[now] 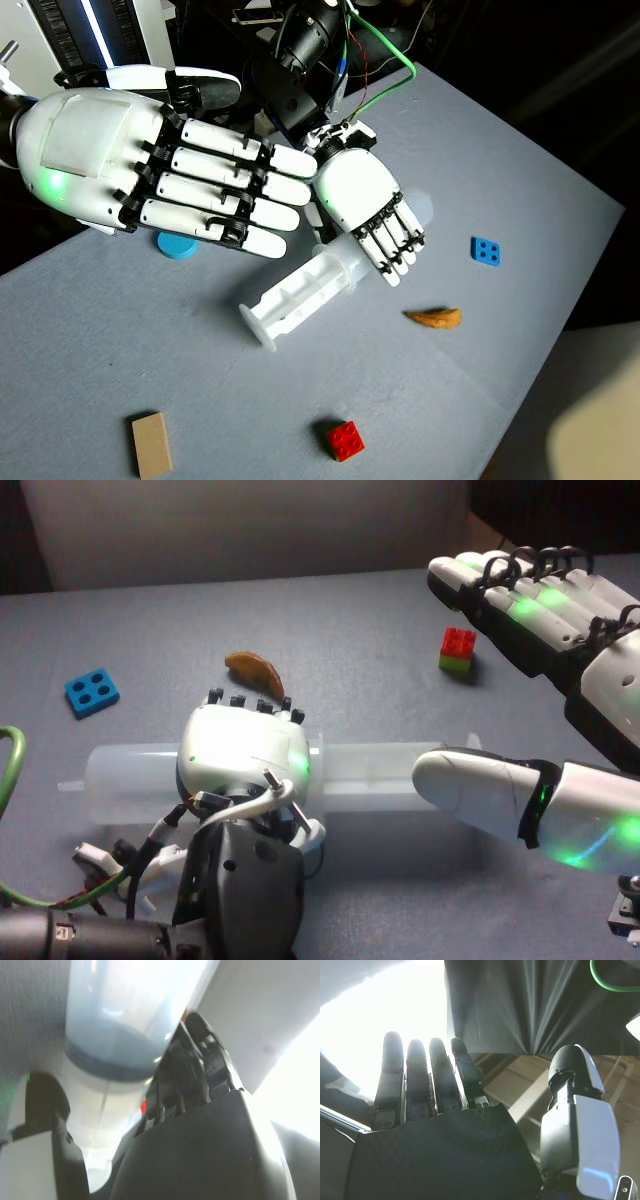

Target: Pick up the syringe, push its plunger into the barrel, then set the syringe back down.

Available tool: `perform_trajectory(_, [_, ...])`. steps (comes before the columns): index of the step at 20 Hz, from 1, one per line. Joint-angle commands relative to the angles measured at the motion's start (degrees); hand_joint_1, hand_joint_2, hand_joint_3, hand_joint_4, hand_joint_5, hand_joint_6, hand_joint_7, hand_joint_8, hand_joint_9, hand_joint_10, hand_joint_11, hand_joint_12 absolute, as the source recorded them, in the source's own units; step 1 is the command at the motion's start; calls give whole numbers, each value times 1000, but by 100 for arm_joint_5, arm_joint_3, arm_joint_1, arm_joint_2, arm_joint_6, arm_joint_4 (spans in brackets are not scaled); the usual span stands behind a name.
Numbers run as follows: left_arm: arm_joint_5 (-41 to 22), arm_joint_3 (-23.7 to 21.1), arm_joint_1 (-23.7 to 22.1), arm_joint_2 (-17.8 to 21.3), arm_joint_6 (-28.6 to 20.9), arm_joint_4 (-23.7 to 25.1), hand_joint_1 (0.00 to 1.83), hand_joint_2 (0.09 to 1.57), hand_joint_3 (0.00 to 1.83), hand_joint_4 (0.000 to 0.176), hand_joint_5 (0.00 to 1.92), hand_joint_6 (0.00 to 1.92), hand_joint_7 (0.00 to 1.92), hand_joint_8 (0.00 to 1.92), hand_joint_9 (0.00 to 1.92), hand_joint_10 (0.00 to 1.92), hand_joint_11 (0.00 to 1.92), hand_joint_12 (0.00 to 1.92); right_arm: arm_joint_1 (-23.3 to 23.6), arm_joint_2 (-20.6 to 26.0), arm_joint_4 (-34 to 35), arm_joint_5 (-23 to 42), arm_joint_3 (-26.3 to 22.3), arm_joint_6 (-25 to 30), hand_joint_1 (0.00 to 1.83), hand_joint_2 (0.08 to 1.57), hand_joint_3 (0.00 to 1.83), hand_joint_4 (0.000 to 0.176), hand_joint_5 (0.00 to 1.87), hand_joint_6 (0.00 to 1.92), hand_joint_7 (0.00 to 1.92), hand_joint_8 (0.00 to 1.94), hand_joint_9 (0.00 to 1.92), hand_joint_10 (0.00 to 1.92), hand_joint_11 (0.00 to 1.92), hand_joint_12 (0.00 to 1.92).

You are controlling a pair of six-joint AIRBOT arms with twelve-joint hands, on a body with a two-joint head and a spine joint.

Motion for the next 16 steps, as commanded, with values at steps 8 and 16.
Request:
perform_trajectory(8, [-381, -188, 58, -4, -2, 303, 1491, 1127, 2, 0, 862, 1014, 826, 1135, 920, 1101, 846, 1522, 7, 25, -256, 672, -28, -18, 50, 1034, 1, 0, 110, 5, 103, 3, 98, 2, 0, 457])
perform_trajectory(16, [322, -573, 155, 507, -484, 1467, 1481, 1184, 0, 0, 728, 1212, 697, 1268, 806, 1211, 750, 1585, 129, -147, 276, 821, -32, 855, 39, 1032, 0, 0, 75, 3, 83, 2, 79, 4, 0, 403])
